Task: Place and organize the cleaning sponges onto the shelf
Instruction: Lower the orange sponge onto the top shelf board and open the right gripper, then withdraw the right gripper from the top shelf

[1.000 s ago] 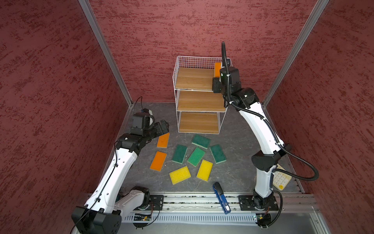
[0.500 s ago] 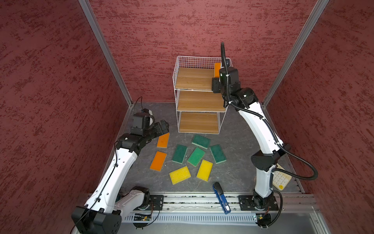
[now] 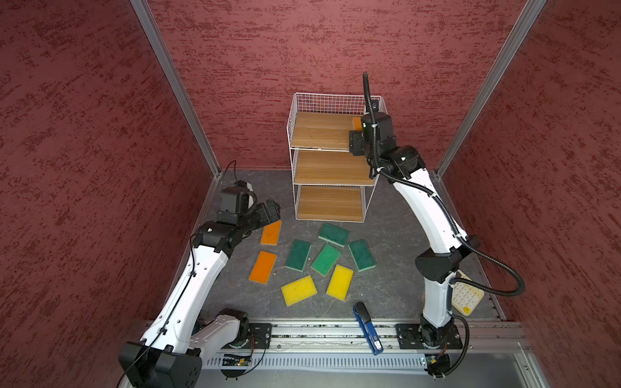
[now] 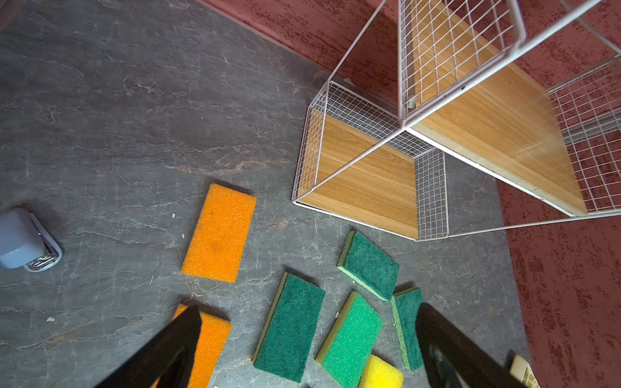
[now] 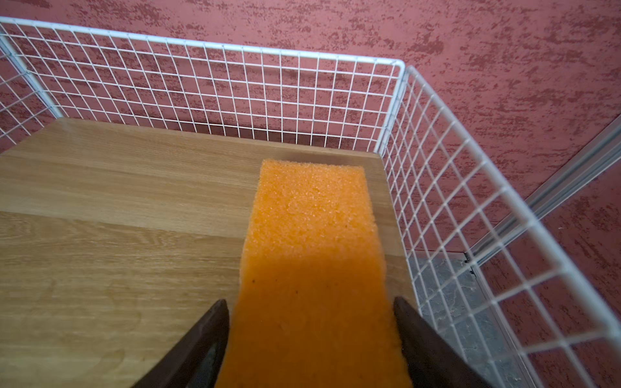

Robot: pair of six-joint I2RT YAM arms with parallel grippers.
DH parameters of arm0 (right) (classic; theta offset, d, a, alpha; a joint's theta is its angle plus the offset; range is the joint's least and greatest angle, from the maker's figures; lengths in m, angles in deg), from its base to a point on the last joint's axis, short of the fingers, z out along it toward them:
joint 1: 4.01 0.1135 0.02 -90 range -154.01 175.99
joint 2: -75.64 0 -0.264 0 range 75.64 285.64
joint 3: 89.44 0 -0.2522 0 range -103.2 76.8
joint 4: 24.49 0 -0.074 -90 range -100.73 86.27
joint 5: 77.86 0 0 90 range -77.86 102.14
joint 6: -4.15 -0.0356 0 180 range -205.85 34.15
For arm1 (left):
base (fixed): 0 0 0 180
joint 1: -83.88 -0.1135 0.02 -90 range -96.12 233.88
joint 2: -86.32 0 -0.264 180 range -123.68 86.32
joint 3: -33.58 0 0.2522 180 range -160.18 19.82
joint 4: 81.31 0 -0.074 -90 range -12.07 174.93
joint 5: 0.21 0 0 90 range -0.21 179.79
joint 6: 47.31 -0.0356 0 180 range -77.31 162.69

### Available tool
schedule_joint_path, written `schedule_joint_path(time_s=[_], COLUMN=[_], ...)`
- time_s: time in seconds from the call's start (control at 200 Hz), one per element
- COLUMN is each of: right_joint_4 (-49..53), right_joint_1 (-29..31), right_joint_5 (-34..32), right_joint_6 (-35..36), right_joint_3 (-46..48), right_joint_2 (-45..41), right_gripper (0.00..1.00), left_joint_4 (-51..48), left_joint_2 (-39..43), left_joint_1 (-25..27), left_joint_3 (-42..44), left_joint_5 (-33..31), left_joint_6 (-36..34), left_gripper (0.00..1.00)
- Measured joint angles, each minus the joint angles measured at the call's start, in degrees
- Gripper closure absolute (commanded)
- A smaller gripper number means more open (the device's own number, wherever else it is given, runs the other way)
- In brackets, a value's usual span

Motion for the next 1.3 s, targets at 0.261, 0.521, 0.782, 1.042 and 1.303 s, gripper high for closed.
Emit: schedule_joint_path(time_s=[0.261,0.521,0.782,1.042,1.303], right_joint_4=[0.28,1.88,3.5,5.97,9.16], right_joint_1=[0.11,0.35,1.07,2.64,4.57], right_joint_5=[0.31,1.31,1.31,-0.2,0.15], right_joint_6=[-0.98,-3.13,-5.31,-6.32,-6.47], right_joint_3=[0.0,0.0,0.0,0.0,0.0], right_joint_2=[-0.07,-1.2,-3.63,-5.6,-7.23], right_gripper=[0.16,0.14,0.14,0.13,0.08], left_joint_4=[-0.87,-1.99,-2.86,-4.5,-8.35], left_joint_2=[0.17,1.86,3.41,6.1,6.69], left_joint_1=[-0.26,-0.33,-0.55,-0.59,-0.59], left_joint_3=[0.0,0.02,0.15,0.24,0.24], left_joint_5=[-0.24,-0.26,-0.2,0.09,1.31], left_joint_6=[0.0,-0.04,-0.04,-0.13,-1.2], left_gripper=[0.0,0.0,0.0,0.0,0.01])
